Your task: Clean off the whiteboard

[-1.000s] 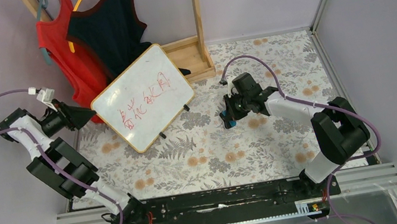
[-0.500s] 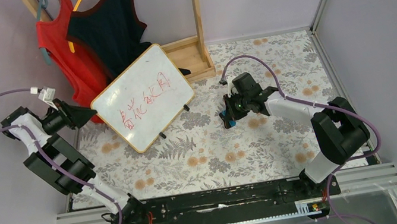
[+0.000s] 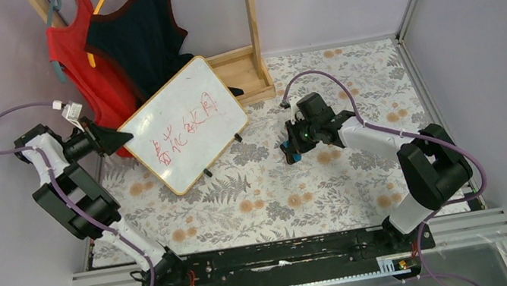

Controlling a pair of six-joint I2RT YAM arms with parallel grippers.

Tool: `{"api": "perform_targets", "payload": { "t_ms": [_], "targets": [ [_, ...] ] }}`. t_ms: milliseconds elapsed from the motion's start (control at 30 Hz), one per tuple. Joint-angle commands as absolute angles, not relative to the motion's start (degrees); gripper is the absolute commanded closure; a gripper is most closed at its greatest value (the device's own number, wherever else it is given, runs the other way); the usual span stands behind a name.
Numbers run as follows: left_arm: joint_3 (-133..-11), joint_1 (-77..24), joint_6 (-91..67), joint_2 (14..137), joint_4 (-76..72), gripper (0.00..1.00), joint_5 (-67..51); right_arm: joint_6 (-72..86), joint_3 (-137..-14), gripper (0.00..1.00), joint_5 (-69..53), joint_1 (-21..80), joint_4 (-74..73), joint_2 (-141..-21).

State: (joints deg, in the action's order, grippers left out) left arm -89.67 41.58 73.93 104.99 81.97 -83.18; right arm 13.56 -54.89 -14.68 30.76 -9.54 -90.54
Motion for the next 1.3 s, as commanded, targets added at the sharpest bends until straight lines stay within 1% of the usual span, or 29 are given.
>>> {"api": "perform_targets", "payload": {
  "t_ms": [0,200,333,533,733,933,1133,1267],
  "targets": [
    [-91.83,40.81,73.43,105.61,83.33,0.65,-85.11,13.61,-56.87,1.00,-15.77,31.11,-7.65,-89.47],
    [-92.58,39.70,73.00,105.74,83.32,0.75,-85.12,13.69,-57.02,1.00,-16.00,31.11,-7.60,-89.48],
    [-92.81,39.46,72.86,105.95,83.32,0.79,-85.14,13.69,-57.13,1.00,-15.98,31.03,-7.59,-89.55],
    [-92.75,39.35,73.02,105.79,83.34,0.88,-84.15,13.73,-57.74,1.00,-16.26,31.08,-7.33,-89.65],
    [-92.63,39.43,73.12,105.81,83.32,1.00,-83.38,14.03,-58.48,1.00,-16.70,31.16,-6.47,-89.95],
    [-92.28,39.46,73.59,106.68,83.32,1.00,-82.93,13.97,-60.33,1.00,-16.63,31.11,-2.51,-90.65],
    [-91.81,39.42,74.33,107.53,83.32,1.00,-82.53,14.31,-58.31,1.00,-15.81,31.12,13.66,-91.00],
    [-91.58,39.45,74.92,108.13,83.32,1.00,-82.44,14.82,-64.02,1.00,-14.53,31.14,19.04,-95.83]
  ]
}}
